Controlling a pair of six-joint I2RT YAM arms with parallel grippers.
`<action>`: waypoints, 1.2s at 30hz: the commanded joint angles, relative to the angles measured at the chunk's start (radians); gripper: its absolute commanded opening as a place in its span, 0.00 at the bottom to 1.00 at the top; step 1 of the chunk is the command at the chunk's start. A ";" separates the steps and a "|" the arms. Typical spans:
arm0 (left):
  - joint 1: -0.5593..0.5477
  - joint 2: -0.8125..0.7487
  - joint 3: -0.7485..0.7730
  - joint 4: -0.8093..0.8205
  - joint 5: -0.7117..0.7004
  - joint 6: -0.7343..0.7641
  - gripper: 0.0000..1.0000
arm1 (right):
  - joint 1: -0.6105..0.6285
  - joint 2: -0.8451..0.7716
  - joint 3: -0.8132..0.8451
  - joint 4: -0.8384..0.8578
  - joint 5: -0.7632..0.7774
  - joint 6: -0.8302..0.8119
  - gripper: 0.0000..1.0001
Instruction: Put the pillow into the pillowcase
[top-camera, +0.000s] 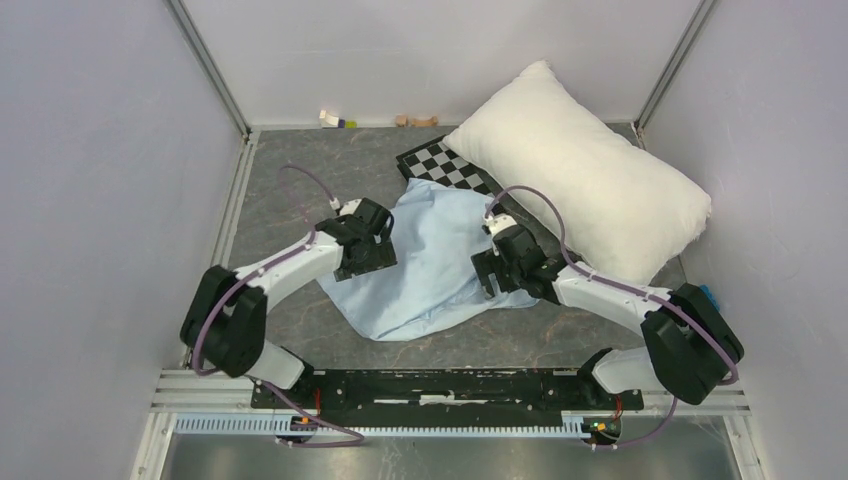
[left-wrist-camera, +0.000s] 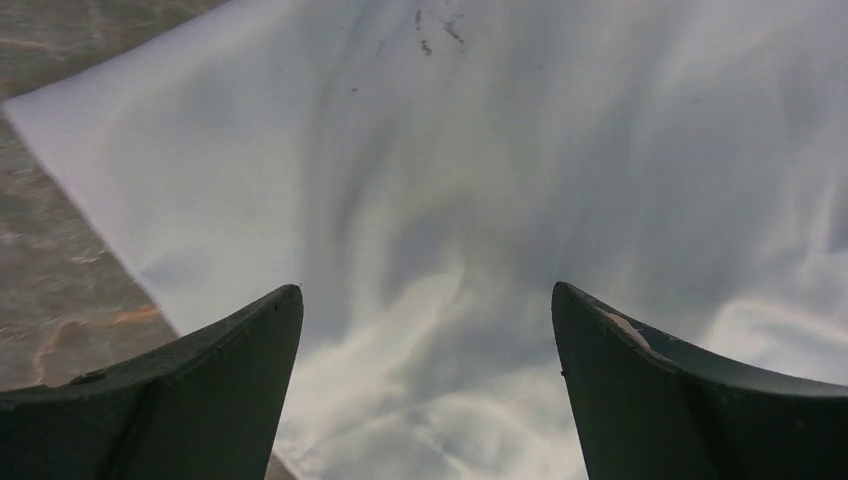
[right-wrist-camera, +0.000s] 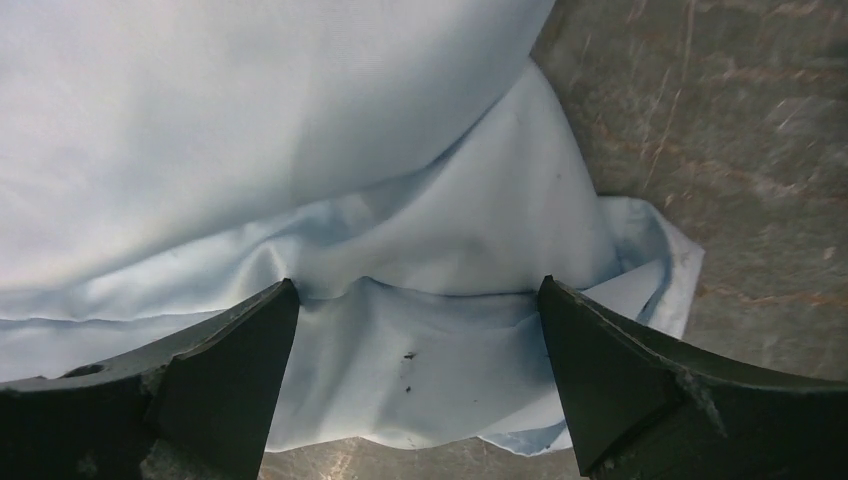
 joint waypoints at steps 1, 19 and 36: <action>0.000 0.135 0.057 0.158 0.050 -0.038 1.00 | 0.001 -0.010 -0.073 0.072 -0.022 0.049 0.98; 0.255 0.209 0.276 -0.068 -0.189 -0.015 0.02 | 0.002 -0.030 0.244 -0.101 0.118 -0.006 0.00; 0.453 0.035 0.946 -0.403 -0.288 0.153 0.02 | 0.063 0.070 1.099 -0.409 0.164 -0.078 0.00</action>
